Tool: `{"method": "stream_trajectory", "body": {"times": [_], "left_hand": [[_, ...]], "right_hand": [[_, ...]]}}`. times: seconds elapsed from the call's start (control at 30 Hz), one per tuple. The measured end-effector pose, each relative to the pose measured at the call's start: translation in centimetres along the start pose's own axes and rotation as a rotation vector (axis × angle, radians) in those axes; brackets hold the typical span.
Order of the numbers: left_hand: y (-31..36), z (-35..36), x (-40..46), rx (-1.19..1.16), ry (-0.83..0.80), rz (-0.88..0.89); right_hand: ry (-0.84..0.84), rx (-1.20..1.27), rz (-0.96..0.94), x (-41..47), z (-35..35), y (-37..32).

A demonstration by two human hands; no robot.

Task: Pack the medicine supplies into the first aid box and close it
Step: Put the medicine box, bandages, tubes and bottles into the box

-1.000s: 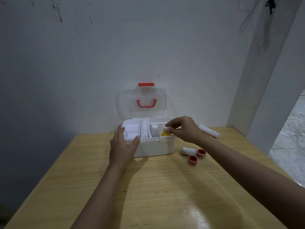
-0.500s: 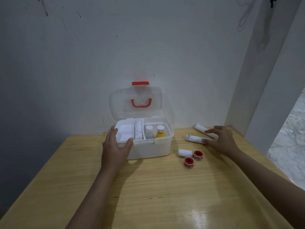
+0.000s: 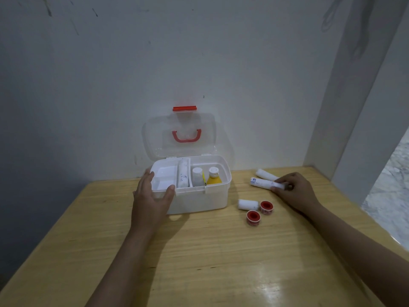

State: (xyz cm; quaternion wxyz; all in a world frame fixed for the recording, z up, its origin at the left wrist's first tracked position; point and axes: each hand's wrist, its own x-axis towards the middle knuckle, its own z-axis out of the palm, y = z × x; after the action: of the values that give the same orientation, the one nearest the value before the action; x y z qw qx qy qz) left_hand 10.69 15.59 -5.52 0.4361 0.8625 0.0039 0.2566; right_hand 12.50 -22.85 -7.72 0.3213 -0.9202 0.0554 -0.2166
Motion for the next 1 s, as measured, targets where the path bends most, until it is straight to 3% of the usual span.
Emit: {"method": "stream_trajectory", "body": {"times": [0.2,0.4,0.57,0.73,1.0], "left_hand": [[0.0,-0.1,0.0,0.001,-0.002,0.001],[0.0,-0.1,0.0,-0.020,-0.004,-0.005],[0.1,-0.2,-0.1,-0.015,-0.014,-0.026],[0.4,-0.5,-0.2,-0.035,-0.020,-0.027],[0.4,-0.5,-0.1,-0.039,-0.039,-0.036]], "right_hand": [[0.098,0.110,-0.060,-0.4,-1.0,-1.6],[0.132,0.242,-0.246,2.0,-4.5,-8.3],[-0.139,0.114,-0.413,4.3,-5.1,-14.3],[-0.456,-0.248,-0.481,5.9,-1.5,-18.8],[-0.608,-0.417,-0.461,7.4,2.6,-20.0]]}}
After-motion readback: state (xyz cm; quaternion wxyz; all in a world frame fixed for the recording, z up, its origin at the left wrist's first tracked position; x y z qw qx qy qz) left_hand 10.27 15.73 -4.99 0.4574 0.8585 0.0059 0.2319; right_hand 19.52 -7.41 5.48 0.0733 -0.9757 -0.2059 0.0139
